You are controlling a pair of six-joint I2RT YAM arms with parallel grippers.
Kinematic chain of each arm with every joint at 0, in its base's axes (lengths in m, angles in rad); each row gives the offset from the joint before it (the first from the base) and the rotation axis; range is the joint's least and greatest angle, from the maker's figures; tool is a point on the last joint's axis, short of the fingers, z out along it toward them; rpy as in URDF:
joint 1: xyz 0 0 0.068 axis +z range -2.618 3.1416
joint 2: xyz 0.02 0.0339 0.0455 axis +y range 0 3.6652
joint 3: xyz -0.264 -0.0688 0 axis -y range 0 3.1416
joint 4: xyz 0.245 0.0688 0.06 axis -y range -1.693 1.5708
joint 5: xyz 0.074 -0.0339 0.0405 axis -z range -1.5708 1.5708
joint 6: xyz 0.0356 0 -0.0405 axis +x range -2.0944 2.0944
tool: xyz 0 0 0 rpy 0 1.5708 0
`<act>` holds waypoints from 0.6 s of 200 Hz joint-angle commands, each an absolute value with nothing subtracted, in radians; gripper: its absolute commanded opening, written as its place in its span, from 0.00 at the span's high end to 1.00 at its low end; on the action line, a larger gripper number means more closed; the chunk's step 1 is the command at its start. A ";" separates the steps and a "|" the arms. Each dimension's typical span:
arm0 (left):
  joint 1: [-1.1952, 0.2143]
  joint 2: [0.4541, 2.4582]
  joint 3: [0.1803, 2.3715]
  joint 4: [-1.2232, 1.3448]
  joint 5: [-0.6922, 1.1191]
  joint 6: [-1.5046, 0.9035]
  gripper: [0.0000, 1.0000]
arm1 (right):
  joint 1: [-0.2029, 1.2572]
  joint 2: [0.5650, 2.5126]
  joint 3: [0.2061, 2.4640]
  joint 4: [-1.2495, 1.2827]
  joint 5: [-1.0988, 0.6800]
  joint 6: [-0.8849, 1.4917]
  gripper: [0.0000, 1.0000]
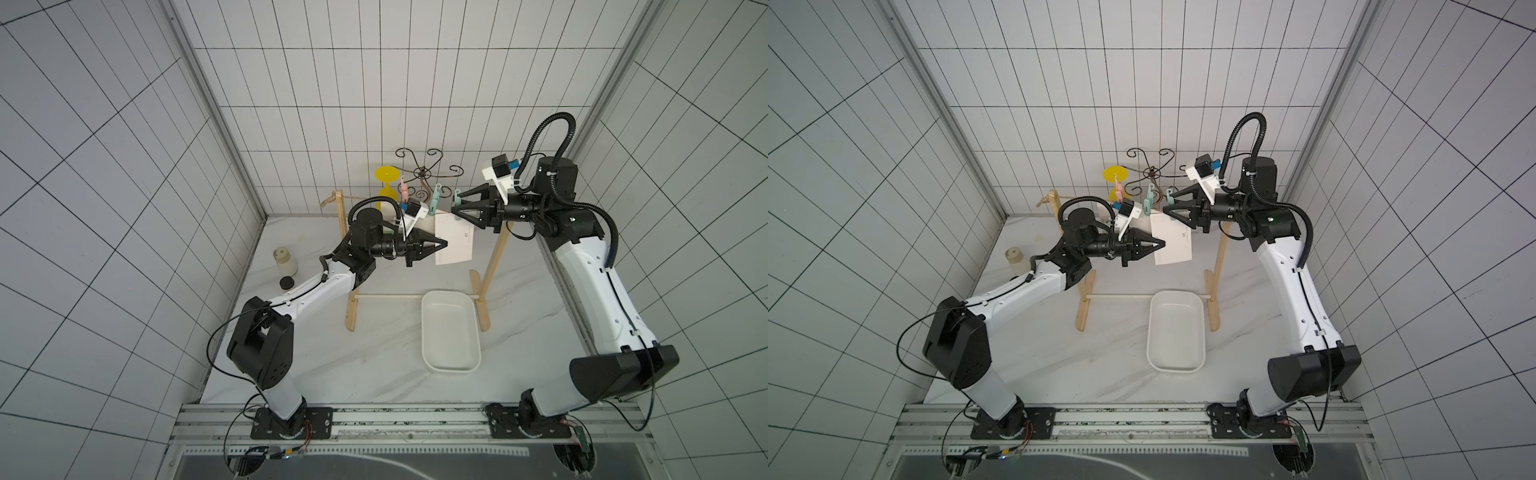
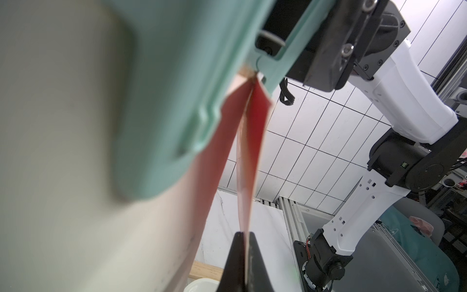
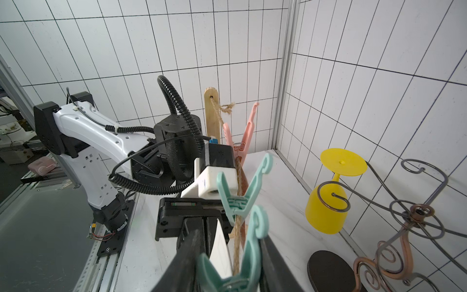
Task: Remove the postcards from the strings
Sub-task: Remove the clamp from the clothesline.
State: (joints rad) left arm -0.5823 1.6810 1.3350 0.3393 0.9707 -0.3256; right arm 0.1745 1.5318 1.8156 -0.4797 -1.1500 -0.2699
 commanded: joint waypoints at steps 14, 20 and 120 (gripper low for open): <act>-0.575 1.690 1.361 0.325 0.980 -0.337 1.00 | 0.164 1.546 1.841 -0.492 -1.192 -0.271 0.66; -0.575 1.689 1.361 0.325 0.980 -0.337 1.00 | 0.164 1.547 1.842 -0.491 -1.192 -0.270 0.66; -0.575 1.689 1.364 0.329 0.980 -0.347 1.00 | 0.164 1.543 1.816 -0.464 -1.183 -0.252 0.90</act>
